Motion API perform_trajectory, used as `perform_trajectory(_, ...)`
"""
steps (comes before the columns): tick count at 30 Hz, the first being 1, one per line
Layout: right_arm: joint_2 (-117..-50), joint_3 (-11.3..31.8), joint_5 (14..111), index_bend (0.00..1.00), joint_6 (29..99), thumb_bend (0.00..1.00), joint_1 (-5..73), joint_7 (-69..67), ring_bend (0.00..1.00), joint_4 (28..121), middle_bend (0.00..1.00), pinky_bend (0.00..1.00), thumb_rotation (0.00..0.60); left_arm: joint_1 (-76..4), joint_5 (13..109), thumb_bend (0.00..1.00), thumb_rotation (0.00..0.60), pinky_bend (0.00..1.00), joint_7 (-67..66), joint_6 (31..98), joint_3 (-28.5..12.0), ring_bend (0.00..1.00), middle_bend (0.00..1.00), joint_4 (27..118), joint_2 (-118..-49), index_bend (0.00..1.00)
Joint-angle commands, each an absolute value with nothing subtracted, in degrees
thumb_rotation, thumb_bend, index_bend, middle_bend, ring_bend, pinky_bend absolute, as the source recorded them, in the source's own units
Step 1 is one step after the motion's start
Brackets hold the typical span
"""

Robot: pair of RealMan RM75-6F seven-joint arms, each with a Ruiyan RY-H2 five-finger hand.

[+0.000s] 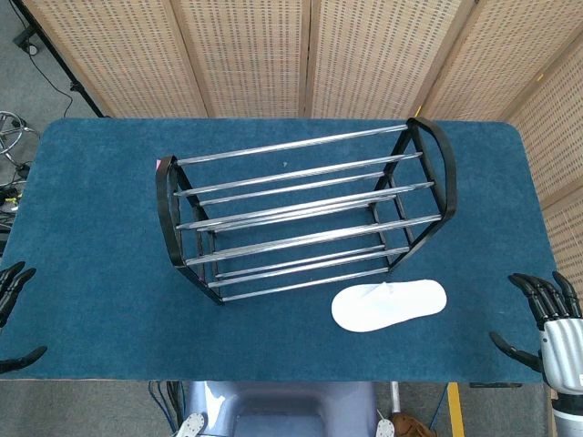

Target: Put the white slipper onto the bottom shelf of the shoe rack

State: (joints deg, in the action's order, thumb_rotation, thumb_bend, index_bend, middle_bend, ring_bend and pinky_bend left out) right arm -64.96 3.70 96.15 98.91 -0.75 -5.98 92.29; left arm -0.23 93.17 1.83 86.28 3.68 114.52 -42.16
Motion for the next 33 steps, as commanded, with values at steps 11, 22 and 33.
perform_trajectory(11, -62.67, 0.21, 99.36, 0.17, 92.28, 0.0, 2.01, -9.72, 0.16, 91.12, 0.18, 0.07, 0.6, -0.27, 92.8, 0.09, 0.6, 0.0, 1.07, 86.05, 3.59, 0.0, 0.0, 114.71, -42.44, 0.0)
perform_trajectory(22, -67.56, -1.67, 110.87, 0.28, 89.0, 0.0, 9.75, -10.98, 0.2, 76.48, 0.26, 0.15, 0.6, -0.38, 92.17, 0.09, 0.6, 0.0, -1.52, 86.14, 3.07, 0.0, 0.0, 115.17, -43.55, 0.0)
perform_trajectory(33, -73.25, -3.14, 117.32, 0.32, 86.98, 0.06, 18.77, -13.85, 0.21, 61.38, 0.27, 0.19, 0.6, -0.86, 90.05, 0.09, 0.6, 0.0, -3.86, 84.99, 2.56, 0.0, 0.0, 115.53, -44.65, 0.0)
